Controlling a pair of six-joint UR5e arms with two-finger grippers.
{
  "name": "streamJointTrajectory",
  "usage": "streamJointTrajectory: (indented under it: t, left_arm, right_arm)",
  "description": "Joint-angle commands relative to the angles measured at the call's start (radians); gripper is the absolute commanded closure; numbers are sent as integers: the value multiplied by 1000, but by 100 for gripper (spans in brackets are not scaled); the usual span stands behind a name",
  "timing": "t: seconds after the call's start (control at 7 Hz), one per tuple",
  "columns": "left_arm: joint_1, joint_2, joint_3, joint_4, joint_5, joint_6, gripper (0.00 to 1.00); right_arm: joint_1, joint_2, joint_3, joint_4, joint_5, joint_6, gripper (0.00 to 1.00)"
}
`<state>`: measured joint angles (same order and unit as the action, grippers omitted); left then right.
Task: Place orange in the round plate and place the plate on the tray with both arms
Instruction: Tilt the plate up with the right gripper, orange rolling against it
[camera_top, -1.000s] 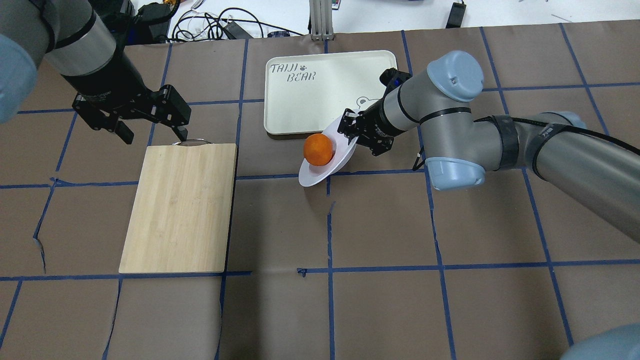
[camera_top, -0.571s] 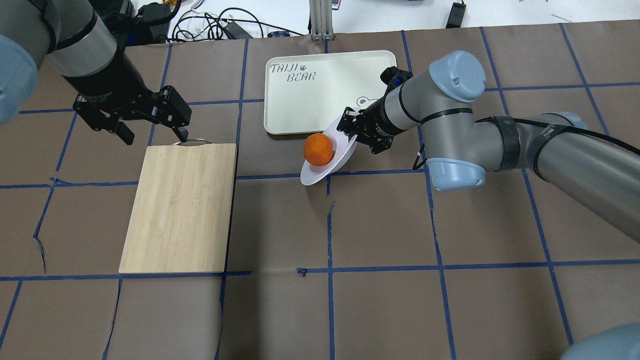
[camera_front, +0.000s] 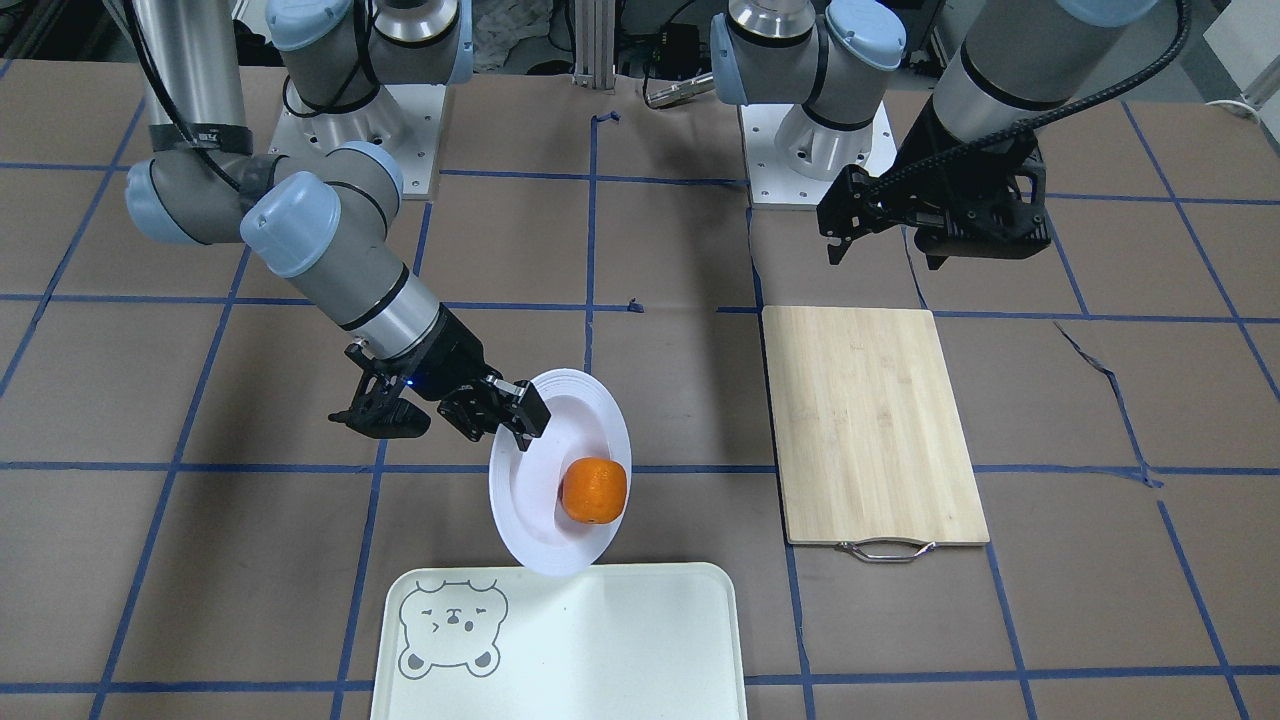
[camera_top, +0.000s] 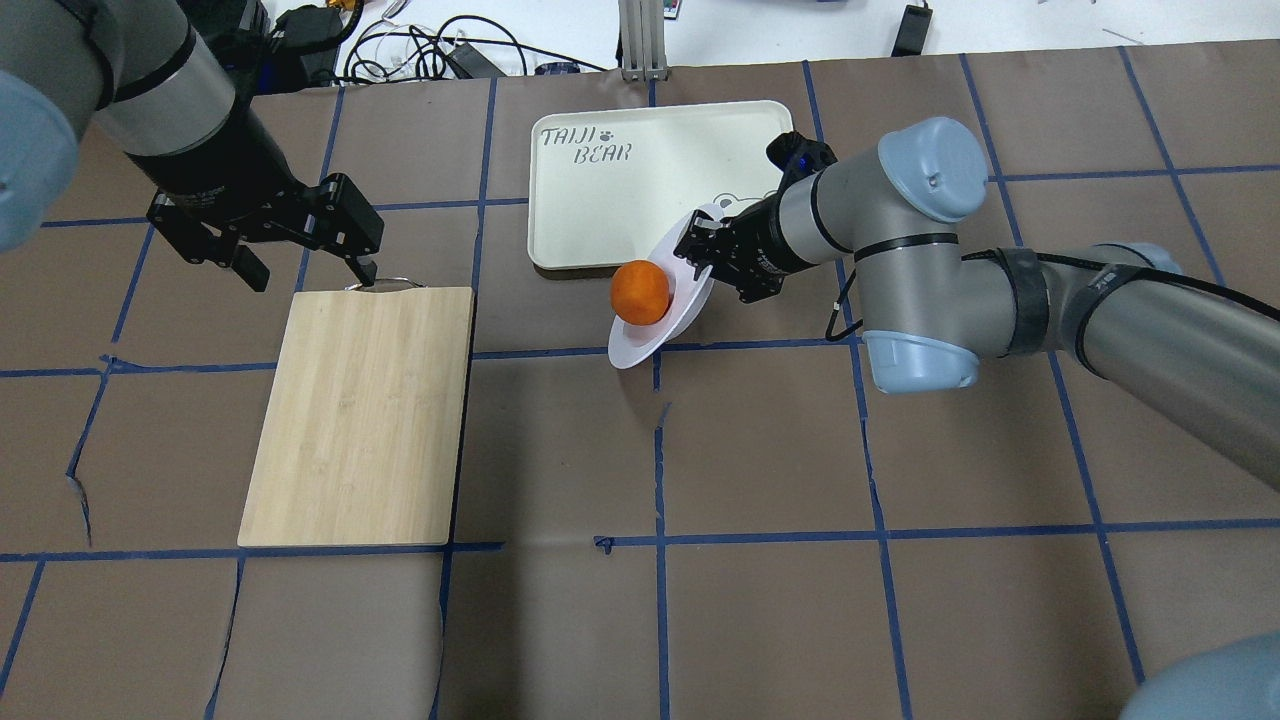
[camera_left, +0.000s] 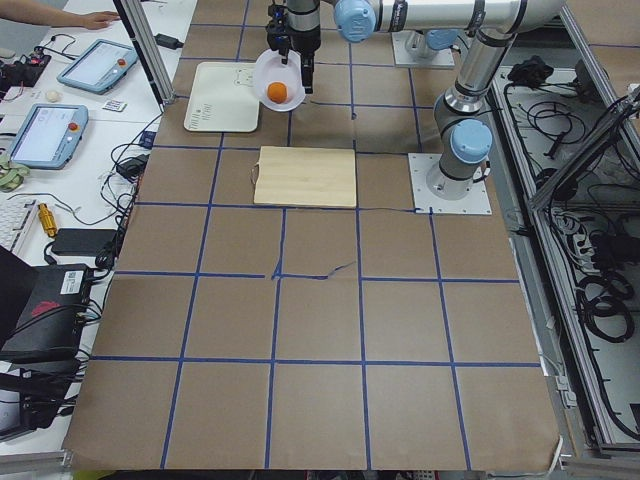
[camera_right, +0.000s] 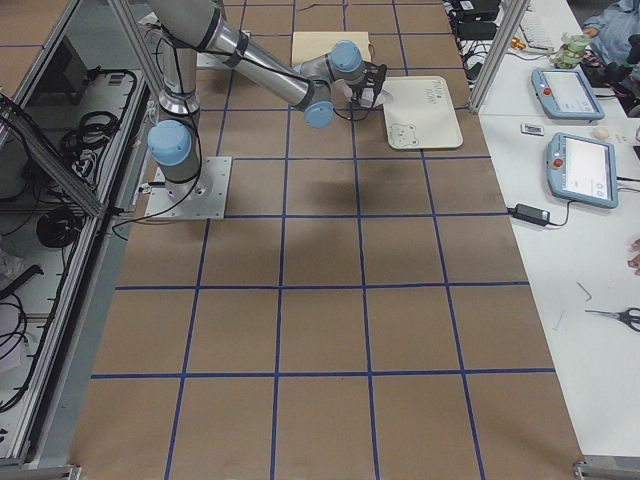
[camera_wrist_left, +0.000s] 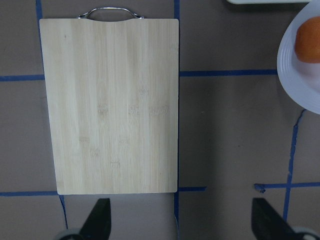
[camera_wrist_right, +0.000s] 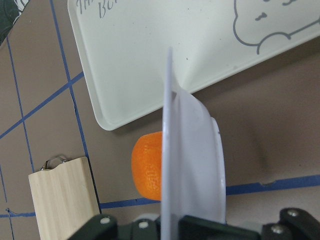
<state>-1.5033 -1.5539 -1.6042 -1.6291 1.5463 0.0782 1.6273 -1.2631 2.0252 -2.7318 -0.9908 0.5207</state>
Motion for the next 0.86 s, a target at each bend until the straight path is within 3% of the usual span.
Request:
streamJointTrajectory:
  t: [0.0,0.57,0.71]
  left_arm:
    - [0,0,0,0,0,0,0]
    - [-2,0,0,0,0,0,0]
    - [-2,0,0,-2,0,2,0]
  right_arm:
    - [-12,-8,29,-37,-2,-14,100]
    - [-23,-13,104,-46,-12,-21,97]
    - [-27,-13,110,-46,-55,-19,84]
